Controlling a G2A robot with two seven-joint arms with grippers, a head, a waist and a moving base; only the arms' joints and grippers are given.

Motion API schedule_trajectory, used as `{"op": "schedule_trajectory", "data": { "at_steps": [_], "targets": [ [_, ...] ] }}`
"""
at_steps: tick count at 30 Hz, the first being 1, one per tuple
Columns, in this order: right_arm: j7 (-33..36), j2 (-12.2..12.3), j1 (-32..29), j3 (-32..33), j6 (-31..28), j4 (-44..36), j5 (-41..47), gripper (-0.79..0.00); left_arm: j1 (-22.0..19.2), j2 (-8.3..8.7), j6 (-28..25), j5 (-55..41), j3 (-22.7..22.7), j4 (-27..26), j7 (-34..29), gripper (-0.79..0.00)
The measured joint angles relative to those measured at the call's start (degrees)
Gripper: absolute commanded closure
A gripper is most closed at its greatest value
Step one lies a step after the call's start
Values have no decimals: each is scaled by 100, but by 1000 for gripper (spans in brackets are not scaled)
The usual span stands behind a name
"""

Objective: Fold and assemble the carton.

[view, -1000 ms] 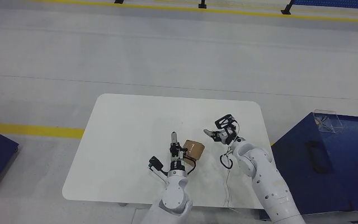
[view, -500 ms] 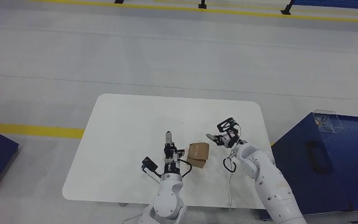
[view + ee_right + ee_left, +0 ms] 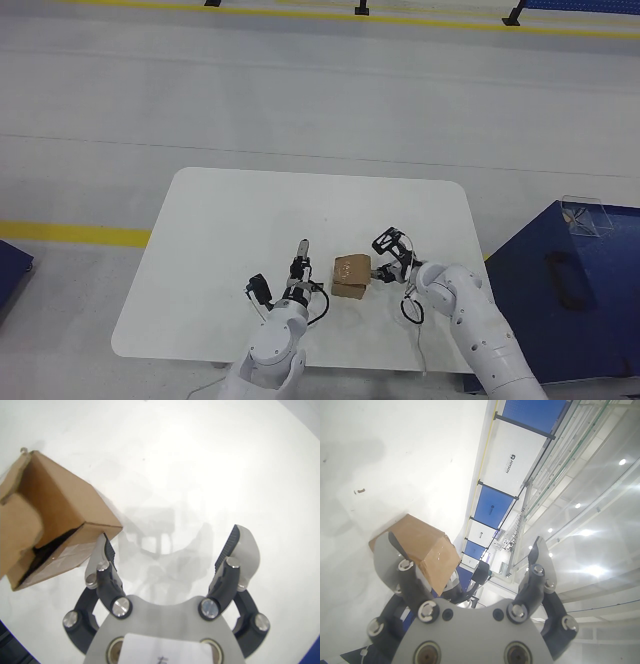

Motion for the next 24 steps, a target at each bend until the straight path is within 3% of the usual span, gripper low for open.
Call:
{"op": "schedule_trajectory", "data": {
  "at_steps": [4, 11, 21, 24],
  "targets": [
    [-238, -131, 295, -368, 135, 207, 116, -785, 10, 3, 0, 21, 5, 2, -8, -785],
    [-621, -348, 729, -919, 455, 524, 141, -785, 250, 80, 19, 852, 162, -185, -169, -785],
    [-777, -368, 745, -878, 519, 603, 314, -785, 247, 86, 52, 851, 158, -159, -188, -785],
    [-1031, -301, 595, -669, 400, 284, 420, -785, 154, 151, 322, 1454, 187, -80, -347, -785]
  ]
}}
